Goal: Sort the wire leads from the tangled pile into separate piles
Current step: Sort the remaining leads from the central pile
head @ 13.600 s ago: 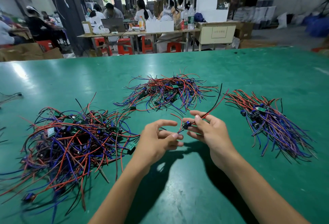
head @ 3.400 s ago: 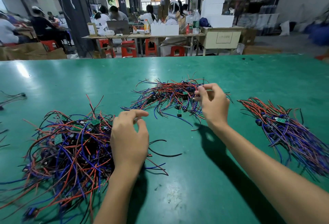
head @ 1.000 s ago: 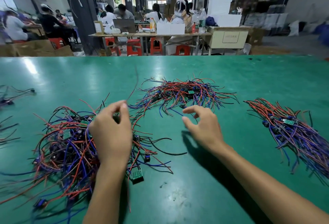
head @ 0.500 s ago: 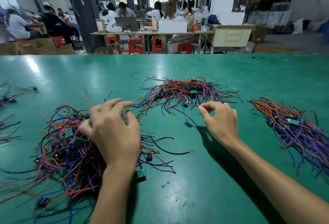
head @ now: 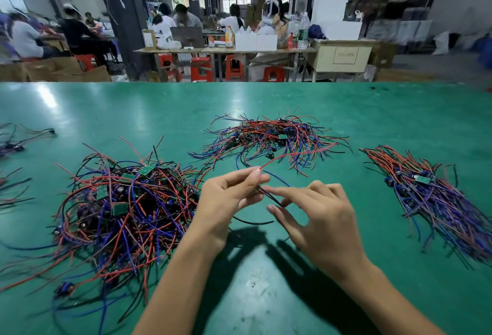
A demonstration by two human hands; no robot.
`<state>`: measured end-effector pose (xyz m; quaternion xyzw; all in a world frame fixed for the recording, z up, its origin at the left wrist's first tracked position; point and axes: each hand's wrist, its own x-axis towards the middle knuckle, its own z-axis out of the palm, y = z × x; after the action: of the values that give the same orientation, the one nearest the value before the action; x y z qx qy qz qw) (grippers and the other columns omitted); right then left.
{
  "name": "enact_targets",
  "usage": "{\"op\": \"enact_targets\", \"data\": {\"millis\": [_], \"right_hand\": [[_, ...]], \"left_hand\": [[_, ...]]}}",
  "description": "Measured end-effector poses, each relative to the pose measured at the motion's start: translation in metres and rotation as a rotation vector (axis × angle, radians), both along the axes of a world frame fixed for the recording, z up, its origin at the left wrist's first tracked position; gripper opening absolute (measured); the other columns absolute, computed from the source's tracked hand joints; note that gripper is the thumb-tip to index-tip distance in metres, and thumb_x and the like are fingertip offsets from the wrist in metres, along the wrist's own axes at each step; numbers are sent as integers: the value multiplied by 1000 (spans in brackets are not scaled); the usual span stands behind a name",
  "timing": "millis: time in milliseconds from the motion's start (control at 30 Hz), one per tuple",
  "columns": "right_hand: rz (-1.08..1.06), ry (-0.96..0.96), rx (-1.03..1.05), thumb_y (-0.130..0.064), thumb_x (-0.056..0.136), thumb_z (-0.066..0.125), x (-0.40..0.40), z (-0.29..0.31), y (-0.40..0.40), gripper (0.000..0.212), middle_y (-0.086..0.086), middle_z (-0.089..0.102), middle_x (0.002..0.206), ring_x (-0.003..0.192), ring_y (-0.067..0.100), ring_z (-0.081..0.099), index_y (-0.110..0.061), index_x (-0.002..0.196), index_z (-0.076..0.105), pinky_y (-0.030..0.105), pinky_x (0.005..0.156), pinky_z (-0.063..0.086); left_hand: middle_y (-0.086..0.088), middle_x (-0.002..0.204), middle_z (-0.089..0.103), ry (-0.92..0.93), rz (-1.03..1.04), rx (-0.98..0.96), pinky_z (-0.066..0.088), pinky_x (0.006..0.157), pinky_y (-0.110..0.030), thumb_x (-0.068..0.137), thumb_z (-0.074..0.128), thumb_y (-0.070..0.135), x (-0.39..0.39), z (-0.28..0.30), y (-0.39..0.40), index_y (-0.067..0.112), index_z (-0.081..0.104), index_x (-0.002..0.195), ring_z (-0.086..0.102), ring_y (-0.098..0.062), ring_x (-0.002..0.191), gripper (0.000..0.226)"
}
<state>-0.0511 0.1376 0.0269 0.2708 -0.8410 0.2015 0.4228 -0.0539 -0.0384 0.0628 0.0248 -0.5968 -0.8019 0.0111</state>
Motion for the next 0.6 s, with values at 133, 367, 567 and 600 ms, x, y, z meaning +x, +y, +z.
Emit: {"op": "enact_targets", "data": {"millis": [133,367,567,600], "right_hand": [[9,-148,-71,-39,84,80,3,-1,1,29,-21,70,77,68,8,58,-30,111,75,32,75,44],[-35,-411,-165,-44,93,58,-1,-10,1,17,-22,58,67,65,8,57,-37,100,72,29,76,42],[-106,-629,-168,-32,92,66,-17,-26,4,12,-21,59,73,76,7,53,-37,101,73,28,74,42],[-110,-666,-188,-32,92,65,-20,-27,4,13,-20,61,74,79,7,54,-38,101,73,28,75,43]], "left_hand": [[-11,101,77,30,32,18,59,75,-22,83,73,24,0,1,-5,7,74,104,74,-19,84,27],[1,82,76,357,643,-336,57,70,-26,91,73,18,-4,11,-28,20,77,101,67,-8,69,11],[-10,110,71,756,1249,-942,46,89,-21,96,66,9,-1,11,-61,8,74,115,58,-28,98,21],[-13,112,70,762,1269,-1002,42,89,-19,95,65,3,-1,9,-62,5,74,115,54,-32,100,22]]}}
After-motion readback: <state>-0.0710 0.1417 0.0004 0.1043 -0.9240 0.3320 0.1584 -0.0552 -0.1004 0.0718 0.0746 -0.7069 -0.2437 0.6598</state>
